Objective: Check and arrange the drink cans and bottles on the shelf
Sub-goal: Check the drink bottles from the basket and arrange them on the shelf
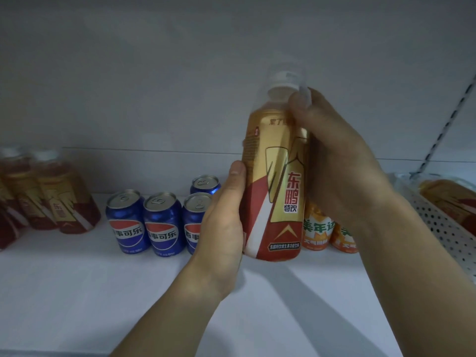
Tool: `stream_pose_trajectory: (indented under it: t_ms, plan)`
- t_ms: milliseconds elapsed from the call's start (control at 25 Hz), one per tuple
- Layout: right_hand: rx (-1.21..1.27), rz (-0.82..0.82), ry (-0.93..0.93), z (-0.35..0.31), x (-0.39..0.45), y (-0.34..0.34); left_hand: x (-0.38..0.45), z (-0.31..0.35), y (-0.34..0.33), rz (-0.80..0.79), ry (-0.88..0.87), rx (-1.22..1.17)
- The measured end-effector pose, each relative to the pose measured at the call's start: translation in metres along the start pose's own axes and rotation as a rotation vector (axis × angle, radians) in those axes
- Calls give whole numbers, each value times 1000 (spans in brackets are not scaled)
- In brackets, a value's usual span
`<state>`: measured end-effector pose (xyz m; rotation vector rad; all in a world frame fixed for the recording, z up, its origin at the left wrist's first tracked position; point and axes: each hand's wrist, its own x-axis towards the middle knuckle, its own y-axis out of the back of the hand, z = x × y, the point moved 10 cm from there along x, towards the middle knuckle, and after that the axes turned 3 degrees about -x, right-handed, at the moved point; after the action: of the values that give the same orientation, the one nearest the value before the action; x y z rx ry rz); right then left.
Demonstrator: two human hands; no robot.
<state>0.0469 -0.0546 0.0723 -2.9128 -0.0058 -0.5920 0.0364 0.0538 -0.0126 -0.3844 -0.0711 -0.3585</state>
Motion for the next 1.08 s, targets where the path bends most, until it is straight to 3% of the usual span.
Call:
stream_pose_trajectory:
  t_ms: [280,440,560,640,800,1080]
  plan:
    - [-89,50,28,1,-3,1,-4,21,-8,-47,-160,121]
    - [-142,43,-6,6,-2,0,-4,16,-2,-15,-101,4]
    - [-353,78,42,-2,-3,2,-4,17,-2,9,-56,-97]
    - [-419,119,46,-5,-6,5,-5,13,-3,-10,-17,-16]
    - [-276,190,-118,5,-11,16,-8,4,-4,-106,117,238]
    - [-378,145,-177,12,-10,16,-15,-1,-14,-104,268,-132]
